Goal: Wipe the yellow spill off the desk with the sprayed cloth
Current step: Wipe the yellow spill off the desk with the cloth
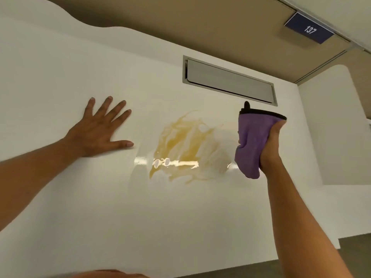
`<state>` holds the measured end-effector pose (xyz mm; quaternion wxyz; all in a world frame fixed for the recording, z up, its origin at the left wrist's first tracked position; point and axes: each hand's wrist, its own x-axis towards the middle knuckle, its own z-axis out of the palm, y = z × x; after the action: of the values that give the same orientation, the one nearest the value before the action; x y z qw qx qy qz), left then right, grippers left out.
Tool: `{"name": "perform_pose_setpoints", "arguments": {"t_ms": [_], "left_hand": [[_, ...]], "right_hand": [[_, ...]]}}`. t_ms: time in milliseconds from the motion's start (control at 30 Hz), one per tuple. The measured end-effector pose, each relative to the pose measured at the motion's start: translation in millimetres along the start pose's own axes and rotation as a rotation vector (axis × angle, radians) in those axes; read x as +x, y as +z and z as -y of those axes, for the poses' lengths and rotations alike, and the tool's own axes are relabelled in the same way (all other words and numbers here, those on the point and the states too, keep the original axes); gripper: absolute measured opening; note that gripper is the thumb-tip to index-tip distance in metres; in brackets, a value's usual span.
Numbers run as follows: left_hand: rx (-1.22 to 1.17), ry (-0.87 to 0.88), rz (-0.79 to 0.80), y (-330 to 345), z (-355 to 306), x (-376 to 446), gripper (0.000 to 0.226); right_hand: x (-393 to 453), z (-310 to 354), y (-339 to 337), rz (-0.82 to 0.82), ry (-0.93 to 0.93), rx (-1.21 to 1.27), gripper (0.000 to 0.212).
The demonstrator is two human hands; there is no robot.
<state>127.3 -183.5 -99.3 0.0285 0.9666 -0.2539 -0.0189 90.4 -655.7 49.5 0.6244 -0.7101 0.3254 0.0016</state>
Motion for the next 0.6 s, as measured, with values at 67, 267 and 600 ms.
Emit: {"name": "perform_pose_setpoints", "arguments": {"t_ms": [67,267,600], "left_hand": [[0.02,0.009,-0.025,-0.6,-1.0,-0.9,0.111],[0.028,0.011,-0.047,1.3,-0.6,-0.3,0.111],[0.029,0.02,-0.066,8.1,3.2,-0.8,0.105]], "right_hand": [[18.3,-10.7,-1.6,0.082,-0.044,-0.387,0.092],[29.2,-79.4,-5.3,0.049,-0.494,-1.463,0.08],[15.8,-104.6,8.6,-0.161,-0.469,-1.476,0.055]]}}
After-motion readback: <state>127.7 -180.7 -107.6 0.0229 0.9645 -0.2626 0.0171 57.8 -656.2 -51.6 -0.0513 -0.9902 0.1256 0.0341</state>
